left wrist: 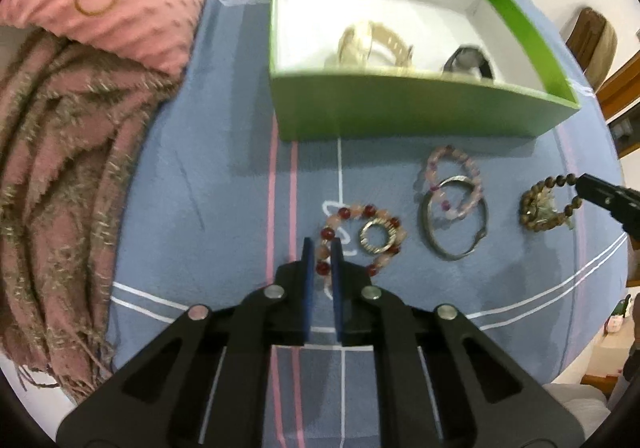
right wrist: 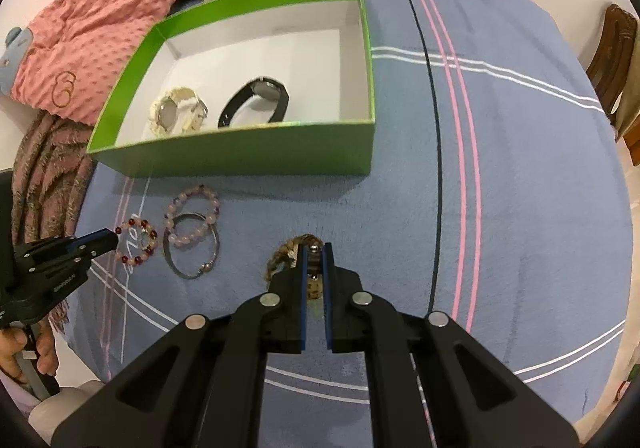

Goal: Organize jewelry
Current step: 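Grasp the red bead bracelet with the left tool while the right tool grasps the brown bead bracelet, then carry the red bead bracelet in the left tool while the right tool carries the brown bracelet into the box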

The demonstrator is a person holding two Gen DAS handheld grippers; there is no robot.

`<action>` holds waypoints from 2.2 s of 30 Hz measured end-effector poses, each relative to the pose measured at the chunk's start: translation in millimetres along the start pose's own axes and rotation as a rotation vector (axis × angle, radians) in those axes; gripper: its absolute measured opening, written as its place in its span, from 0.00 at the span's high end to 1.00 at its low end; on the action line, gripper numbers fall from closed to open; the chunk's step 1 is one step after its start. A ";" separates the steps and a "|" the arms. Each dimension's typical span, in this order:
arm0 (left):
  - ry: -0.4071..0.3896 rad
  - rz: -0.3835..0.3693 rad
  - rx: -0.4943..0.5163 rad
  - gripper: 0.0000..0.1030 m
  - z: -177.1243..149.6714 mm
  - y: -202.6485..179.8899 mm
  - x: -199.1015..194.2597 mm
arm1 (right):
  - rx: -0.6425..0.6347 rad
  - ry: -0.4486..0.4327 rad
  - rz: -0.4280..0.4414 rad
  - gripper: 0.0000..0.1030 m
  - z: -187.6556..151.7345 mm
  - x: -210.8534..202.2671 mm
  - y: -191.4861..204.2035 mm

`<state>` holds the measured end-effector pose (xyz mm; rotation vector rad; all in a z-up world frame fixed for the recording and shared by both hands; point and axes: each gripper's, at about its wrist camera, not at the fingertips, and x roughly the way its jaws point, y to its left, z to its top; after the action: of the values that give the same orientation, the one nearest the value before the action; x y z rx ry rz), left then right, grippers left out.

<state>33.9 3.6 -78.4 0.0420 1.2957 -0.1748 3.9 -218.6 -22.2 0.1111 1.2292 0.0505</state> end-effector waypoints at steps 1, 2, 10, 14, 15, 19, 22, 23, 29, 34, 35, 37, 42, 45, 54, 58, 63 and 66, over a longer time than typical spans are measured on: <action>-0.014 0.000 -0.002 0.92 -0.3 -3.0 -5.8 | -0.001 -0.007 0.001 0.94 0.6 -2.8 0.6; -0.025 -0.001 -0.003 0.92 0.9 -3.8 -10.7 | -0.001 -0.013 0.004 0.94 1.1 -5.2 1.4; -0.084 -0.031 0.001 0.92 3.7 -10.1 -41.0 | -0.018 -0.048 0.061 0.94 3.8 -24.6 11.0; -0.091 -0.038 0.002 0.92 2.2 -5.8 -53.0 | -0.037 -0.071 0.078 0.94 5.9 -36.7 19.1; -0.093 -0.039 0.001 0.92 1.6 -4.7 -53.4 | -0.039 -0.076 0.081 0.94 6.1 -38.9 20.6; -0.098 -0.047 0.000 0.92 0.4 -2.8 -59.0 | -0.044 -0.100 0.097 0.94 8.6 -51.3 25.6; -0.104 -0.052 0.004 0.92 0.4 -3.2 -61.9 | -0.051 -0.117 0.109 0.94 10.3 -59.4 28.3; -0.106 -0.053 0.006 0.92 0.4 -3.7 -63.0 | -0.056 -0.122 0.113 0.94 10.8 -61.5 29.4; -0.121 -0.058 0.015 0.92 -0.5 -6.3 -70.2 | -0.071 -0.129 0.123 0.94 12.0 -65.6 32.5; -0.143 -0.063 0.022 0.92 -1.0 -8.9 -80.9 | -0.087 -0.140 0.128 0.94 12.5 -71.5 37.9; -0.145 -0.065 0.025 0.92 -1.1 -9.8 -81.8 | -0.090 -0.137 0.126 0.94 11.6 -70.4 39.3; -0.146 -0.066 0.029 0.92 -1.4 -11.9 -83.1 | -0.099 -0.126 0.125 0.94 10.5 -66.5 42.9; -0.151 -0.042 0.047 0.92 -3.8 -18.8 -85.4 | -0.130 -0.087 0.106 0.94 4.2 -51.7 57.2; -0.163 -0.038 0.057 0.92 -4.8 -22.5 -89.6 | -0.150 -0.084 0.092 0.94 1.7 -48.5 61.5; -0.177 -0.021 0.095 0.92 -6.4 -34.1 -93.1 | -0.169 -0.079 0.044 0.94 -1.3 -42.0 68.3; -0.179 -0.013 0.102 0.92 -6.3 -35.3 -93.1 | -0.163 -0.069 0.045 0.94 -1.5 -39.7 66.9; -0.174 -0.009 0.108 0.92 -6.8 -35.9 -91.7 | -0.159 -0.055 0.045 0.94 -2.3 -35.9 66.5; -0.173 -0.009 0.110 0.92 -7.0 -36.3 -92.0 | -0.157 -0.051 0.046 0.94 -3.0 -34.7 66.4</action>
<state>-2.3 -21.6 10.4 0.1129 1.1134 -0.2516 -9.2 -155.8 16.8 0.0036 1.1677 0.1823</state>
